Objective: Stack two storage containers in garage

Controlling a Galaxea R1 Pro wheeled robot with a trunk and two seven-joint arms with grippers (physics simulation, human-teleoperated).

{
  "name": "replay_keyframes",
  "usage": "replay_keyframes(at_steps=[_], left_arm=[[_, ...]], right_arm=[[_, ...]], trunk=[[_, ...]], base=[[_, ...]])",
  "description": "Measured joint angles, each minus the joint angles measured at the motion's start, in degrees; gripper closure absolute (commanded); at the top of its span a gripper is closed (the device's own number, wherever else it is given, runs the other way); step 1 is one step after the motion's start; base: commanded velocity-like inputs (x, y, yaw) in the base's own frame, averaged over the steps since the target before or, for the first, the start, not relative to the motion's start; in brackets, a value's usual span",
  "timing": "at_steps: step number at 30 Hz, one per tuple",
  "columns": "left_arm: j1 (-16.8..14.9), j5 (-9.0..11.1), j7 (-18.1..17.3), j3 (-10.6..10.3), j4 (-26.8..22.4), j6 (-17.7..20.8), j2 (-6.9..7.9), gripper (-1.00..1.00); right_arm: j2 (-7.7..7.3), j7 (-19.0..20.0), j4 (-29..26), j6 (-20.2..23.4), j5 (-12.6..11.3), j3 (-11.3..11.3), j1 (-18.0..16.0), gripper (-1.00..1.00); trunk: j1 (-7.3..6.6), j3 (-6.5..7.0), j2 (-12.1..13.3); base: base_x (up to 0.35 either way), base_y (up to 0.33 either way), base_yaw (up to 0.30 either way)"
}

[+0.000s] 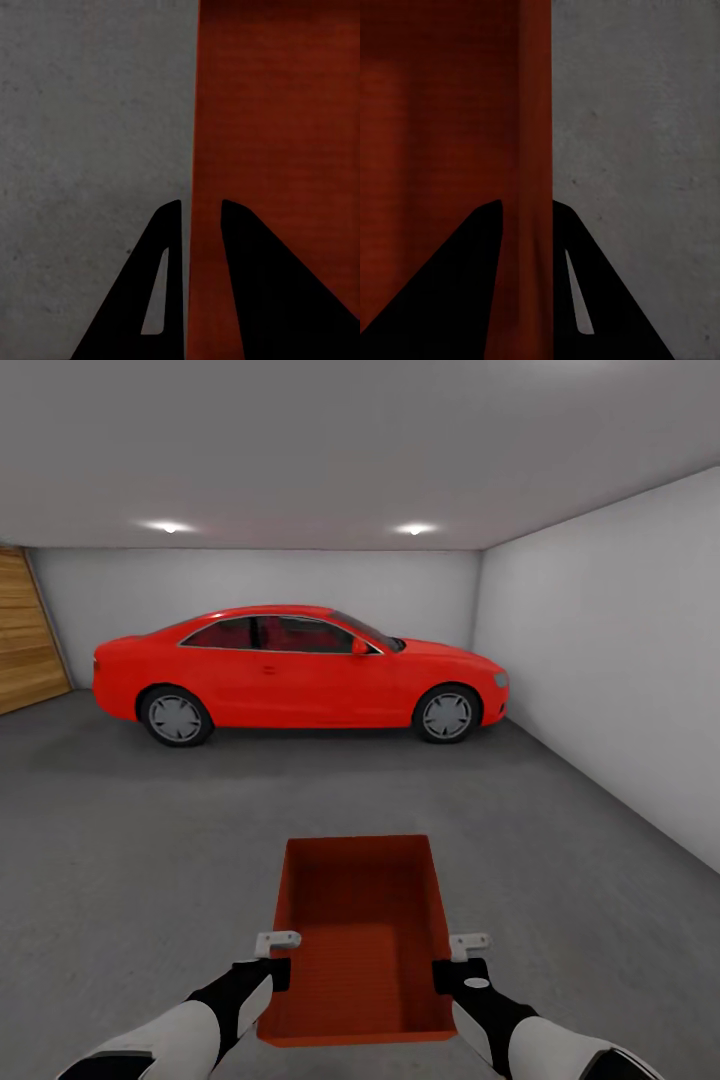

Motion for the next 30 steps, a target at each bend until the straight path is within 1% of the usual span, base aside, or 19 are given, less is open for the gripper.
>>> replay_keyframes(at_steps=[15,18,27,30], left_arm=[[0.00,-0.01,0.09,0.03,0.00,-0.01,-0.06,1.00],[0.00,0.04,-0.17,-0.04,0.04,-0.02,0.13,1.00],[0.00,0.01,-0.03,0.02,0.02,-0.01,0.02,1.00],[0.00,0.05,0.09,0.03,0.03,-0.03,-0.07,1.00]], right_arm=[[-0.04,0.09,0.06,-0.01,-0.02,0.03,-0.04,1.00],[0.18,-0.17,0.15,-0.06,0.05,-0.03,-0.03,1.00],[0.04,-0.05,0.07,-0.01,-0.01,0.03,-0.03,1.00],[-0.07,0.11,0.01,0.04,0.00,0.04,-0.05,1.00]], trunk=[[0.00,0.00,0.00],[0.00,0.00,0.00],[0.00,0.00,0.00],[0.00,0.00,0.00]], base=[[0.322,0.000,-0.011],[0.322,0.000,-0.195],[0.322,0.000,-0.284],[0.322,0.000,-0.112]])
